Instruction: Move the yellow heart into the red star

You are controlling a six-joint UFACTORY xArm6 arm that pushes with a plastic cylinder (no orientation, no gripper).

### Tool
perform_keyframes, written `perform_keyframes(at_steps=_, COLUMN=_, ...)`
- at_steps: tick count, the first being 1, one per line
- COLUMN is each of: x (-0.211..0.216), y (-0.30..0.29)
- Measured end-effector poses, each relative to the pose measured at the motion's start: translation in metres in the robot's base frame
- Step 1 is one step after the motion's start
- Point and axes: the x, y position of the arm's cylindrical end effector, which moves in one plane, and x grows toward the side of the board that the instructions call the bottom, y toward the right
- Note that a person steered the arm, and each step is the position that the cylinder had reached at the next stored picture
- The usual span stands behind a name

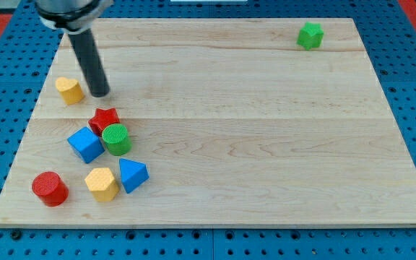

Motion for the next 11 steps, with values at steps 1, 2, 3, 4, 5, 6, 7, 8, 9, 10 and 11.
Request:
perform_keyframes(at_steps=1, x=-0.078, y=-0.008)
perform_keyframes(at_steps=2, x=-0.030, y=-0.063)
perform_keyframes(at_steps=3, x=0.033, y=-0.032)
perform_keyframes(at_steps=4, x=0.051, y=0.032)
perform_keyframes(at_steps=5, x=0.002, y=0.013)
perform_keyframes(at_steps=6, x=0.012, y=0.095)
perform_keyframes(at_steps=7, x=0.051, y=0.103)
perform_keyframes(at_steps=8, x=0.070, y=0.110)
perform_keyframes(at_steps=9, x=0.016, y=0.127)
perform_keyframes(at_steps=10, x=0.027, y=0.072)
perform_keyframes(at_steps=11, x=0.063, y=0.058)
